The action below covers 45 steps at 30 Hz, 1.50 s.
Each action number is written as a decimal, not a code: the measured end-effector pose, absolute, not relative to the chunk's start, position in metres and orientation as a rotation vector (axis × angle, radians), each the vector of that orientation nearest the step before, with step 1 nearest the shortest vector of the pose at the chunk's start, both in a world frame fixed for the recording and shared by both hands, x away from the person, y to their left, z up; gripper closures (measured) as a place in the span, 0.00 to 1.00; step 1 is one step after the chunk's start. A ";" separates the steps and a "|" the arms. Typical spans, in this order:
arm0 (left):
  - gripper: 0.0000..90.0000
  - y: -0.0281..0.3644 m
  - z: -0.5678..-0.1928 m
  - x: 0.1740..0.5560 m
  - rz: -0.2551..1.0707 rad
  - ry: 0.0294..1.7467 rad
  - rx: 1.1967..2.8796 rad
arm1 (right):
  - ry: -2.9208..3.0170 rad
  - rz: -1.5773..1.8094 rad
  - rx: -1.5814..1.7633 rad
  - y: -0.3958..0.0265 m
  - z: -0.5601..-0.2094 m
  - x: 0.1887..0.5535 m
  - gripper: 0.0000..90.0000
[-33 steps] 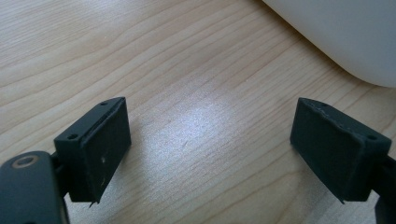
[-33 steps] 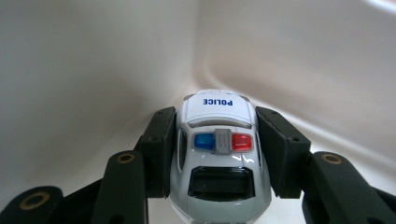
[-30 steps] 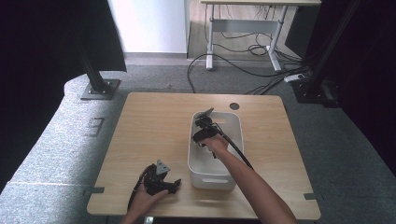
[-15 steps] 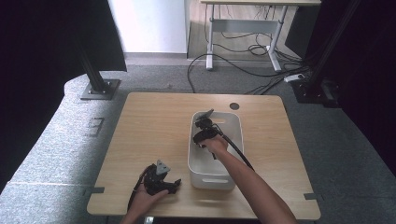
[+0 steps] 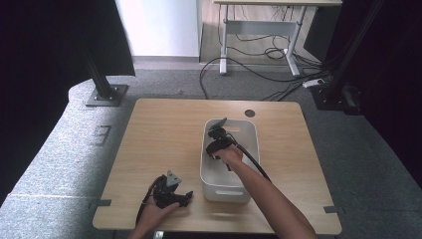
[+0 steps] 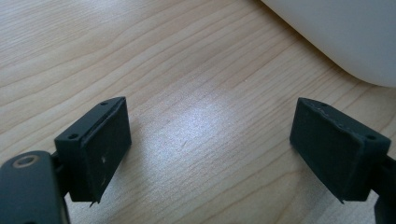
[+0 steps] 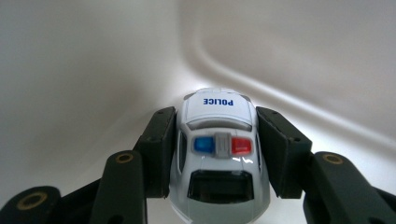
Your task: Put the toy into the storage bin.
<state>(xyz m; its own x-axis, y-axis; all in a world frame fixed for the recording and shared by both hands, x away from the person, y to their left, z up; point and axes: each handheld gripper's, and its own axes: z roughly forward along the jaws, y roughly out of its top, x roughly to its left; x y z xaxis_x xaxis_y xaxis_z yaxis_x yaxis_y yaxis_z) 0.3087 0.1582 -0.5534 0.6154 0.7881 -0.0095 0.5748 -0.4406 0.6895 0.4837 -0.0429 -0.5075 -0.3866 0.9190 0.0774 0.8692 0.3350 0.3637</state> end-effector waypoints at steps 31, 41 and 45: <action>0.14 0.158 -0.553 0.309 0.415 1.068 2.173 | 2.544 0.506 1.683 -0.051 -0.491 0.468 0.49; 0.14 0.158 -0.553 0.309 0.415 1.069 2.173 | 2.557 0.548 1.716 -0.051 -0.491 0.466 0.49; 0.14 0.158 -0.553 0.309 0.415 1.069 2.173 | 2.558 0.578 1.694 -0.053 -0.486 0.464 0.48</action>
